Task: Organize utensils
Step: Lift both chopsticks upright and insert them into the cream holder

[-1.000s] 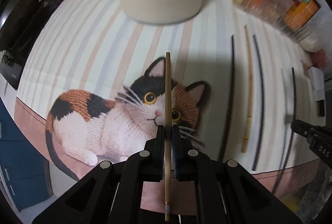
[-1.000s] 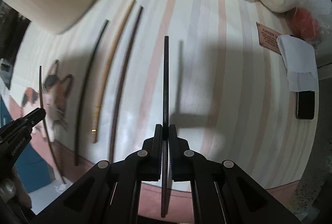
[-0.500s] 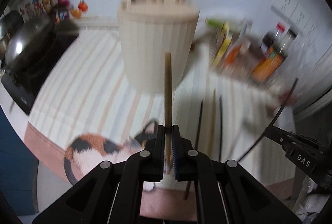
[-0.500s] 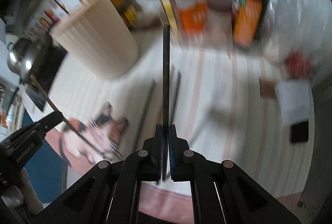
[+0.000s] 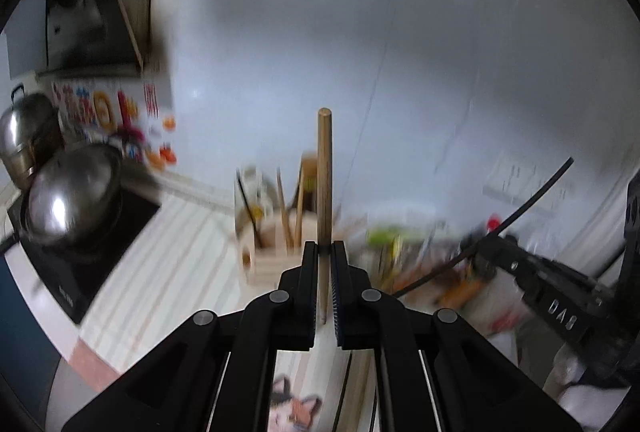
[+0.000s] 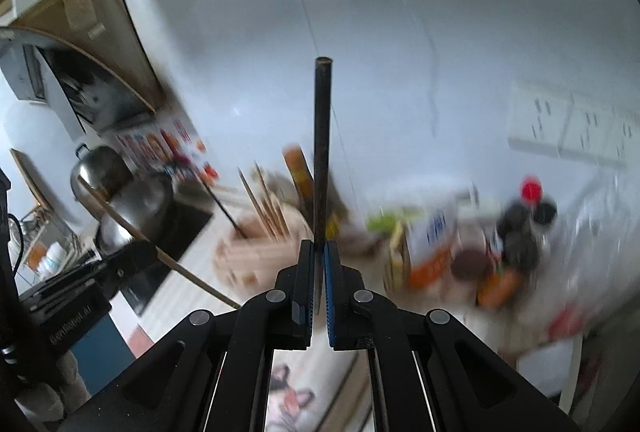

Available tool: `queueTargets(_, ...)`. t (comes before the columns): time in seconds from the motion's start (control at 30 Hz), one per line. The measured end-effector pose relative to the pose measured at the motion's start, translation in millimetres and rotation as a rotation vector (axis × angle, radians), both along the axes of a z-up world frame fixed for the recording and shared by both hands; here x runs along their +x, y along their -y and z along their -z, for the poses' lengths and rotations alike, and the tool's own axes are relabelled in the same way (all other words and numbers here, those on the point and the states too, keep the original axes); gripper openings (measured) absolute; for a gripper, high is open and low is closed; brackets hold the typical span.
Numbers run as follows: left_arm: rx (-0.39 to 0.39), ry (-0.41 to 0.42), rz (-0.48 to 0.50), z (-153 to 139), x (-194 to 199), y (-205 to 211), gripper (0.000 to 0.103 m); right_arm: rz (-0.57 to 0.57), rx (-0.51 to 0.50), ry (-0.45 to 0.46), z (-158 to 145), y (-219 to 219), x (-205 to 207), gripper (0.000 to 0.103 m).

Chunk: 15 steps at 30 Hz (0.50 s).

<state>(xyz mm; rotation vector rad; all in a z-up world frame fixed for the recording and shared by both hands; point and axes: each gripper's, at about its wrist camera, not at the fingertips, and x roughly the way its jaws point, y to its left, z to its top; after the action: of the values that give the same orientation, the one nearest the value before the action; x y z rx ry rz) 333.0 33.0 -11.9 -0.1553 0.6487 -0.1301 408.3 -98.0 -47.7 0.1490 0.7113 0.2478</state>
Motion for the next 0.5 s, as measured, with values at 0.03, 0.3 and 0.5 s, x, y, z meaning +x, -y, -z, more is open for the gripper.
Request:
queueTargets(0.03,-0.003,0.023,-0.010,-11.7,6.9,-3.7,0.004,-0.007,-0.003,0.021,-11.2,-3.6,5.2,0.005)
queueTargets(0.3,0.038,0.053,-0.038,-37.4,68.8,-17.2,0.004,-0.031,-0.006,0.084,-52.3,-24.5,56.5,0.005)
queueTargets(0.5,0.039,-0.030,-0.032,-12.2,116.2,-18.6,0.004,-0.059,-0.020,0.038,-40.9,-45.0,103.3,0.005)
